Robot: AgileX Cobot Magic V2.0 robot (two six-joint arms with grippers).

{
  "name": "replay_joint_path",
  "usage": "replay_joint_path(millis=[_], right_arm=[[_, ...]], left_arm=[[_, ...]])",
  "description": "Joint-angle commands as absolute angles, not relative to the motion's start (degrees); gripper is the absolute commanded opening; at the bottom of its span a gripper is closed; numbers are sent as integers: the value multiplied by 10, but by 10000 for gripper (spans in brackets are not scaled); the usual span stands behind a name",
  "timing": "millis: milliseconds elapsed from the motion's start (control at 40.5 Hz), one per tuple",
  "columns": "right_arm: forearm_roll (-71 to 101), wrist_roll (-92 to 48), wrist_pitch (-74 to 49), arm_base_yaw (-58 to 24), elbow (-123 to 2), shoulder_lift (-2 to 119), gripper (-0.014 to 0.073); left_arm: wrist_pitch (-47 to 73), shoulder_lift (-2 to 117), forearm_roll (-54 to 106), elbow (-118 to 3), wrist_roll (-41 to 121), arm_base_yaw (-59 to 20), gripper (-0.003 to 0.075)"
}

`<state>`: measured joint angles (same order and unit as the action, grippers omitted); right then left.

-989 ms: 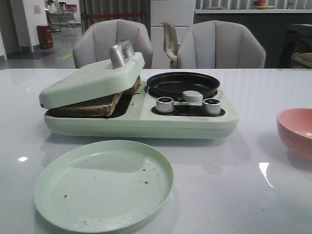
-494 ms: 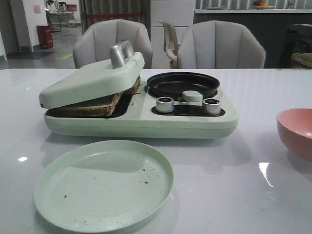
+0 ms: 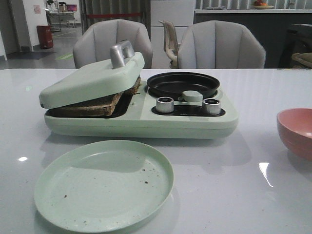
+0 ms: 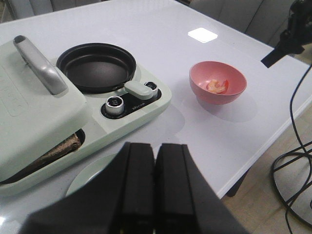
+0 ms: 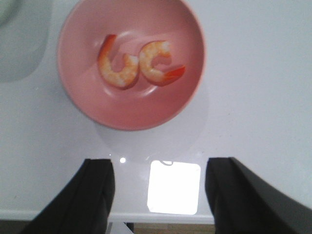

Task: Make breakfast with bread and shrimp
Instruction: 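Grasp the pink bowl rim with the right gripper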

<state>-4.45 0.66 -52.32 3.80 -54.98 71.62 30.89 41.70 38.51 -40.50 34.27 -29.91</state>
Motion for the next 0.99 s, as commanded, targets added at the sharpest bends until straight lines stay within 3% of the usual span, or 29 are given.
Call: replay_joint_path(millis=[0,420,791,865,964], right_arm=[[-37,-12,-494,69,-597,751,515],[-57,-21,-480,81,-713,946,515],[-69,-21,-476,81,-730,1015,514],[-69,-21,-476,81,-730,1025,490],[-69,-21,-474,81,-730,1029,388]], left_arm=[[280,415,400,-423,344,-304,101],[280,415,400,-423,344,-304,101],[280,415,400,-423,344,-304,101],[280,415,400,-423,344,-304,101],[280,415,400,-423,344,-304,101]])
